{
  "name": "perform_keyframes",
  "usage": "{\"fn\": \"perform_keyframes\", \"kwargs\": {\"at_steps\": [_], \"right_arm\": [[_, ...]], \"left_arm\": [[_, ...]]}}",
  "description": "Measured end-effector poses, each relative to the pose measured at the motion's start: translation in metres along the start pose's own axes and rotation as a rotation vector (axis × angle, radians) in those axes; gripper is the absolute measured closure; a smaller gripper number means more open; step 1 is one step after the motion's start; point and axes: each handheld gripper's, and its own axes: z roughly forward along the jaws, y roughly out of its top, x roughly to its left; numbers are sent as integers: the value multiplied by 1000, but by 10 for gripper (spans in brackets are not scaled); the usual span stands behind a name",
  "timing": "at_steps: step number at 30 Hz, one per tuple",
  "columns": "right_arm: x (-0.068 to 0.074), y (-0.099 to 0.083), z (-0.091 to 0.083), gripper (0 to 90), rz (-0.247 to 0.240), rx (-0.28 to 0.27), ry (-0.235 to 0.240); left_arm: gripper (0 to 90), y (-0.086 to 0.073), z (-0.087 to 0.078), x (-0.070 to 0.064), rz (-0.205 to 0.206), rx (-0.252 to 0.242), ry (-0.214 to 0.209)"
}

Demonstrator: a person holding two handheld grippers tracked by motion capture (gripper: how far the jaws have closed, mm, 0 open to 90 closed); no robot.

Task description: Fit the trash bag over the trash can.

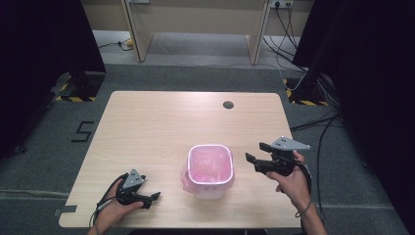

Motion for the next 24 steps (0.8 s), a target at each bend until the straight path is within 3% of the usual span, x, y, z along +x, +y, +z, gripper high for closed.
{"fn": "perform_keyframes", "kwargs": {"at_steps": [13, 24], "right_arm": [[-6, -36, 0, 312, 88, -8, -11], [-4, -59, 5, 283, 83, 32, -10]], "left_arm": [[135, 0, 0, 0, 0, 0, 0], [134, 0, 0, 0, 0, 0, 0]]}}
